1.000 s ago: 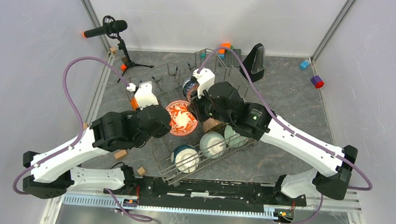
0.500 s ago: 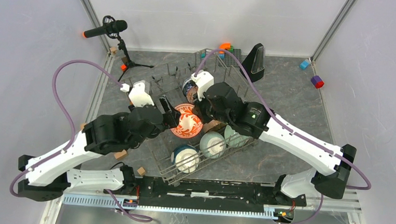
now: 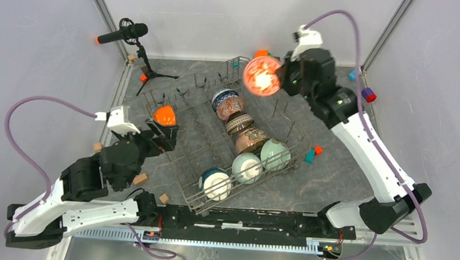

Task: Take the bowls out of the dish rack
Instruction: Place the bowl at the center of the board.

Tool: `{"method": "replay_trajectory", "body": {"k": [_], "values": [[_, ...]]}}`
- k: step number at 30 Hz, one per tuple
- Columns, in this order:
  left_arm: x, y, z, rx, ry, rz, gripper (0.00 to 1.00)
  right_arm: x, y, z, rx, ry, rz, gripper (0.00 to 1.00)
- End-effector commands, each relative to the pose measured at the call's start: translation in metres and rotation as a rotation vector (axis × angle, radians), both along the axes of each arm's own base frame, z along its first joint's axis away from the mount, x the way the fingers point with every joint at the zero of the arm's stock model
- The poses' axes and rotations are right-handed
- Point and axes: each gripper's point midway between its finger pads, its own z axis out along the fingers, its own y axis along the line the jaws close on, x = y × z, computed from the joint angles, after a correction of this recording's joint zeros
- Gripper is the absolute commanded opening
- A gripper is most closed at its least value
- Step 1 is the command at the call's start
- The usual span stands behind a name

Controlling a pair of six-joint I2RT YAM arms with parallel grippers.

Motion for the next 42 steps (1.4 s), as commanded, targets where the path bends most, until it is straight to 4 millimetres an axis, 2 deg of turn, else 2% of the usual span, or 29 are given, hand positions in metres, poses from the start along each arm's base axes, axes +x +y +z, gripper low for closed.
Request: {"method": "replay_trajectory", "body": {"k": [1, 5, 8, 10, 14, 19, 24, 26, 31, 38, 42], "values": [[0.007, 0.034, 0.011, 0.030, -0.126, 0.118, 1.00, 0.049, -0.078, 0.059, 0.272, -0.144, -0.283, 0.00], [0.004, 0.046, -0.002, 0.029, -0.134, 0.139, 1.00, 0.081, -0.155, 0.035, 0.402, -0.138, -0.512, 0.00], [0.003, 0.049, -0.010, 0.032, -0.134, 0.140, 1.00, 0.087, -0.204, 0.006, 0.449, -0.158, -0.662, 0.00], [0.002, 0.050, -0.016, 0.041, -0.128, 0.138, 1.00, 0.090, -0.229, -0.019, 0.436, -0.124, -0.739, 0.00], [0.002, 0.053, -0.030, 0.062, -0.117, 0.144, 1.00, 0.094, -0.265, -0.063, 0.372, -0.057, -0.846, 0.00], [0.000, 0.053, -0.040, 0.061, -0.111, 0.135, 1.00, 0.105, -0.284, -0.115, 0.317, 0.048, -0.870, 0.00], [-0.002, 0.057, -0.044, 0.069, -0.107, 0.129, 1.00, 0.114, -0.293, -0.181, 0.325, 0.175, -0.859, 0.00], [-0.003, 0.058, -0.045, 0.067, -0.108, 0.127, 1.00, 0.118, -0.295, -0.200, 0.345, 0.197, -0.849, 0.00], [-0.001, 0.055, -0.046, 0.095, -0.114, 0.123, 1.00, 0.133, -0.301, -0.228, 0.330, 0.245, -0.841, 0.00], [0.001, 0.057, -0.049, 0.126, -0.104, 0.140, 1.00, 0.155, -0.324, -0.242, 0.301, 0.267, -0.872, 0.00], [0.001, 0.059, -0.049, 0.126, -0.107, 0.148, 1.00, 0.160, -0.337, -0.255, 0.281, 0.289, -0.892, 0.00]]}}
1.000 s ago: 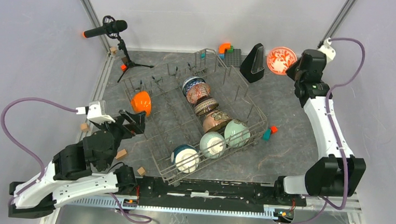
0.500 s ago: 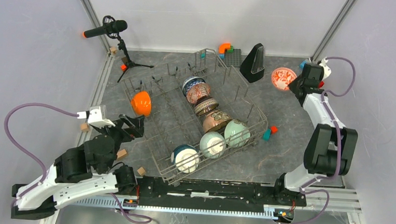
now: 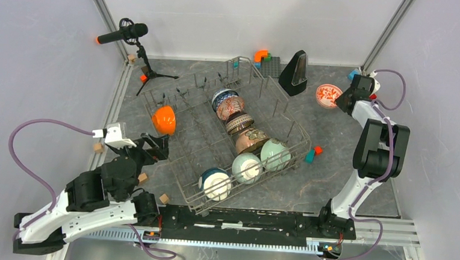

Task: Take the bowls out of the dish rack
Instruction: Place the bowl at the center of the board.

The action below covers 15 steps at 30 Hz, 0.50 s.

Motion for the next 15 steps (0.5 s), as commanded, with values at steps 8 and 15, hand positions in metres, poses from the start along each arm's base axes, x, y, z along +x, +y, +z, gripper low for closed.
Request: {"method": "replay_trajectory", "body": {"k": [8, 15], "values": [[0.002, 0.012, 0.002, 0.031, -0.024, 0.052, 1.00, 0.041, -0.026, 0.019, -0.061, -0.116, 0.015, 0.00], [0.003, 0.012, 0.002, 0.047, -0.024, 0.058, 1.00, 0.047, -0.030, 0.012, -0.091, -0.106, 0.034, 0.00]]}}
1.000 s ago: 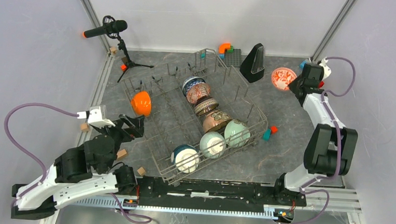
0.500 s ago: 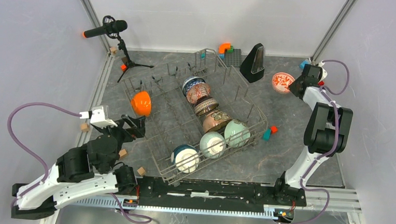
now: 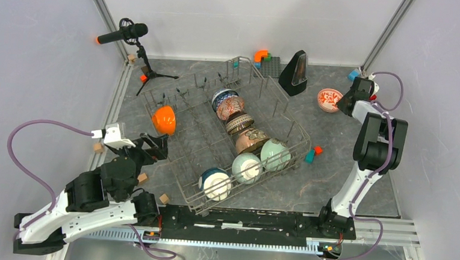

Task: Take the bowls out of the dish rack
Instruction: Place the bowl at the center of the board.

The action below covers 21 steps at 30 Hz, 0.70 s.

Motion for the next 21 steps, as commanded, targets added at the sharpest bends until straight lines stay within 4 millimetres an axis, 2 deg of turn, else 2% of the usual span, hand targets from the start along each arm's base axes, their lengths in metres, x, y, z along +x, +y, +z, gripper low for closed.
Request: {"method": "replay_trajectory", "body": {"k": [1, 6, 8, 10, 13, 18, 21], "values": [[0.003, 0.009, 0.002, 0.048, -0.018, 0.043, 1.00, 0.035, -0.008, 0.043, -0.054, -0.146, 0.028, 0.00], [0.003, 0.008, 0.001, 0.054, -0.016, 0.044, 1.00, 0.033, -0.006, 0.038, -0.056, -0.133, 0.049, 0.00], [0.003, 0.008, 0.001, 0.057, -0.015, 0.043, 1.00, 0.036, -0.007, 0.041, -0.064, -0.153, 0.059, 0.11], [0.003, 0.008, 0.001, 0.057, -0.015, 0.043, 1.00, 0.034, -0.006, 0.040, -0.064, -0.151, 0.064, 0.29], [0.003, 0.008, 0.001, 0.054, -0.015, 0.040, 1.00, 0.032, -0.007, 0.041, -0.066, -0.150, 0.059, 0.47], [0.002, 0.009, 0.002, 0.043, -0.019, 0.037, 1.00, 0.029, -0.007, 0.054, -0.068, -0.168, 0.051, 0.65], [0.002, 0.009, 0.003, 0.035, -0.021, 0.037, 1.00, 0.026, -0.005, 0.076, -0.072, -0.206, 0.041, 0.70]]}}
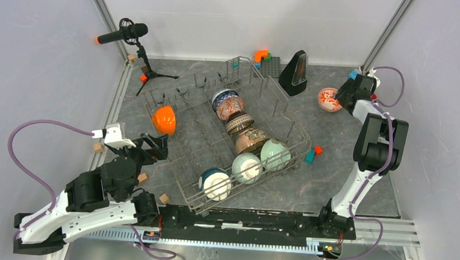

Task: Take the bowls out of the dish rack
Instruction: Place the bowl at the center of the board.

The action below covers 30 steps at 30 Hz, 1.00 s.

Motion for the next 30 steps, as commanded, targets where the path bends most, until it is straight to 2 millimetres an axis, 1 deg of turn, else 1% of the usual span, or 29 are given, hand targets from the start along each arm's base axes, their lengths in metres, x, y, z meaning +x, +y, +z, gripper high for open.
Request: {"method": "replay_trajectory", "body": {"k": [1, 2, 3, 4, 6, 7, 9, 10, 11, 12, 14, 16, 17, 18, 19, 20, 21, 23, 24, 25, 26, 27, 30], "values": [[0.001, 0.008, 0.004, 0.009, -0.022, 0.038, 1.00, 0.009, -0.001, 0.076, -0.036, -0.164, -0.017, 0.71], [0.001, 0.009, 0.004, 0.005, -0.023, 0.039, 1.00, 0.010, 0.003, 0.090, -0.043, -0.191, -0.018, 0.72], [0.001, 0.009, 0.004, -0.001, -0.023, 0.038, 1.00, 0.007, 0.008, 0.102, -0.045, -0.198, -0.018, 0.73], [0.001, 0.009, 0.004, -0.005, -0.024, 0.039, 1.00, 0.006, 0.013, 0.120, -0.055, -0.227, -0.018, 0.73], [0.001, 0.010, 0.005, -0.016, -0.027, 0.044, 1.00, 0.006, 0.031, 0.159, -0.071, -0.299, 0.005, 0.73], [0.001, 0.011, 0.005, -0.022, -0.028, 0.046, 1.00, 0.005, 0.043, 0.181, -0.079, -0.338, 0.026, 0.73], [0.001, 0.012, 0.006, -0.027, -0.031, 0.052, 1.00, 0.000, 0.071, 0.222, -0.099, -0.420, 0.073, 0.73], [0.001, 0.012, 0.006, -0.029, -0.032, 0.056, 1.00, -0.003, 0.088, 0.238, -0.108, -0.456, 0.106, 0.73], [0.001, 0.013, 0.006, -0.028, -0.033, 0.059, 1.00, -0.009, 0.100, 0.257, -0.122, -0.500, 0.133, 0.73], [0.001, 0.013, 0.006, -0.028, -0.032, 0.060, 1.00, -0.016, 0.129, 0.275, -0.126, -0.538, 0.196, 0.73], [0.002, 0.012, 0.006, -0.026, -0.031, 0.063, 1.00, -0.033, 0.166, 0.300, -0.137, -0.594, 0.282, 0.72], [0.002, 0.011, 0.006, -0.024, -0.028, 0.064, 1.00, -0.054, 0.199, 0.316, -0.137, -0.634, 0.363, 0.72], [0.002, 0.010, 0.006, -0.020, -0.026, 0.064, 1.00, -0.065, 0.216, 0.318, -0.134, -0.645, 0.406, 0.71], [0.003, 0.009, 0.005, -0.015, -0.023, 0.066, 1.00, -0.078, 0.228, 0.324, -0.136, -0.663, 0.441, 0.71], [0.003, 0.008, 0.005, -0.009, -0.020, 0.067, 1.00, -0.091, 0.244, 0.323, -0.135, -0.670, 0.480, 0.71], [0.004, 0.007, 0.004, -0.001, -0.017, 0.069, 1.00, -0.104, 0.256, 0.323, -0.142, -0.680, 0.511, 0.71], [0.005, 0.005, 0.005, 0.008, -0.014, 0.070, 1.00, -0.117, 0.271, 0.318, -0.140, -0.680, 0.550, 0.71], [0.008, 0.000, 0.004, 0.036, -0.003, 0.069, 1.00, -0.144, 0.295, 0.312, -0.129, -0.709, 0.617, 0.71], [0.009, -0.004, 0.004, 0.055, 0.006, 0.062, 1.00, -0.155, 0.304, 0.302, -0.123, -0.710, 0.652, 0.71], [0.010, -0.009, 0.004, 0.070, 0.013, 0.051, 1.00, -0.166, 0.312, 0.299, -0.108, -0.723, 0.678, 0.71], [0.011, -0.016, 0.002, 0.093, 0.024, 0.030, 1.00, -0.177, 0.322, 0.291, -0.088, -0.719, 0.726, 0.71], [0.013, -0.023, 0.001, 0.117, 0.034, 0.011, 1.00, -0.186, 0.330, 0.288, -0.070, -0.722, 0.781, 0.71], [0.015, -0.040, 0.000, 0.166, 0.060, -0.043, 1.00, -0.214, 0.358, 0.268, -0.048, -0.683, 0.967, 0.71]]}}
